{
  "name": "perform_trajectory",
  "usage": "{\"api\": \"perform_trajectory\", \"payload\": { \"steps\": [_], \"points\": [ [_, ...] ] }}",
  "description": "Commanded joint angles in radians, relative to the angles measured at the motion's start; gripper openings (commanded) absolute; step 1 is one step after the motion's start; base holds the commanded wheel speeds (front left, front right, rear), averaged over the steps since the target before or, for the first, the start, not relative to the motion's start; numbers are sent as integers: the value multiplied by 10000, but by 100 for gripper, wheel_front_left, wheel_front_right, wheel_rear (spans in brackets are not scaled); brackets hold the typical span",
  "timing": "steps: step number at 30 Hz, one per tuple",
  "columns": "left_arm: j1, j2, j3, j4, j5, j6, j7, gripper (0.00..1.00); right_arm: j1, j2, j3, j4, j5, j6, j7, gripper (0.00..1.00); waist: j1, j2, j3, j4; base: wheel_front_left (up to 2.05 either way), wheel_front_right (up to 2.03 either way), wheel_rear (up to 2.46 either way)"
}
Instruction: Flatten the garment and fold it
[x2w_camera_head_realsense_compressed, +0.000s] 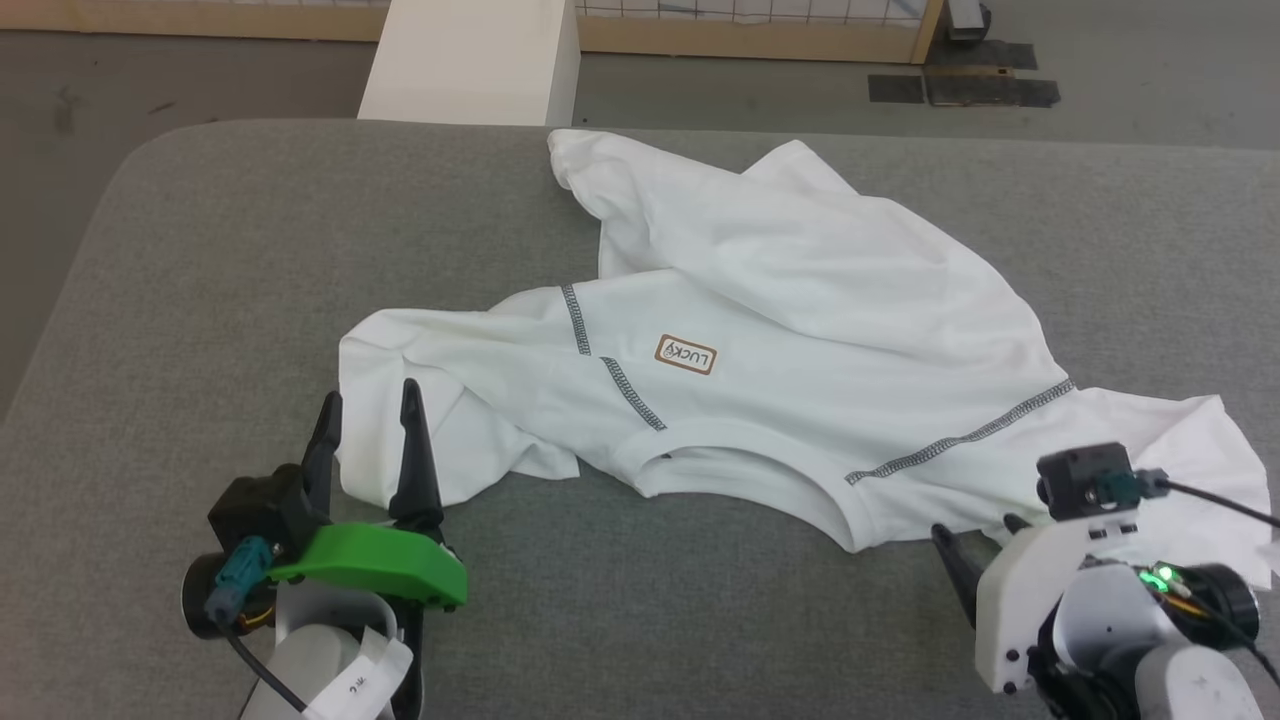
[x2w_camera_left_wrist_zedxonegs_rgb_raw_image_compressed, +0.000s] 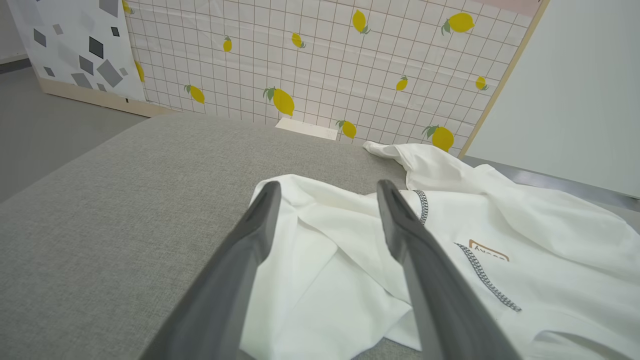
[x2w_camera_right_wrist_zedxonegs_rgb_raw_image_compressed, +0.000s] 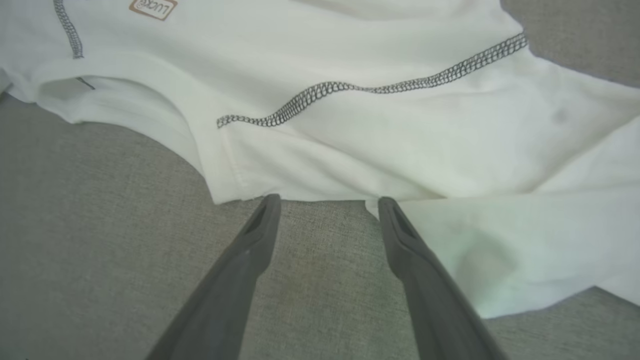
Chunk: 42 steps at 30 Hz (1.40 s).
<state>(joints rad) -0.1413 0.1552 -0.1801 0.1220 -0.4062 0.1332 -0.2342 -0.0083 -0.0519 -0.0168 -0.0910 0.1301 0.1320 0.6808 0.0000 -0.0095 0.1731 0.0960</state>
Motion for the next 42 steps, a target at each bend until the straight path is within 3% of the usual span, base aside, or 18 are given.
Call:
{"api": "perform_trajectory", "payload": {
  "steps": [1,16,17,19,20,28,34,37,42],
  "points": [
    [-95,-53,-46,45,8,-31,-89,100,-361,-60,27,152,-264,-13,134,100,0,93,81,93,0,0,0],
    [-465,-244,-358,396,-14,-184,-150,100,-1324,-852,818,1878,-508,-13,1617,100,0,93,517,400,0,0,0],
    [-477,-255,-378,432,-32,-198,-147,100,-1321,-901,844,1892,-456,-13,1689,47,0,93,532,422,0,0,0],
    [-507,-268,-405,477,-55,-217,-149,100,-1350,-994,861,1845,-380,-13,1632,13,0,93,570,446,0,0,0],
    [-519,-275,-412,495,-67,-223,-151,100,-1364,-1037,866,1833,-350,-13,1575,0,0,93,582,454,0,0,0],
    [-544,-267,-428,617,-177,-256,-161,100,-1450,-1300,874,1696,175,-13,1289,0,0,93,610,408,0,0,0],
    [-662,-247,-622,614,-317,-425,222,100,-1368,-1470,722,859,688,-13,1133,0,0,93,503,273,0,0,0],
    [-862,-259,-1003,621,-376,-587,1046,100,-1218,-1619,606,288,895,-13,1163,0,0,93,398,190,0,0,0],
    [-1423,-324,-1882,810,-483,-687,3504,100,-940,-1779,304,-621,1066,-13,1322,0,0,93,300,24,0,0,0]
  ]
}}
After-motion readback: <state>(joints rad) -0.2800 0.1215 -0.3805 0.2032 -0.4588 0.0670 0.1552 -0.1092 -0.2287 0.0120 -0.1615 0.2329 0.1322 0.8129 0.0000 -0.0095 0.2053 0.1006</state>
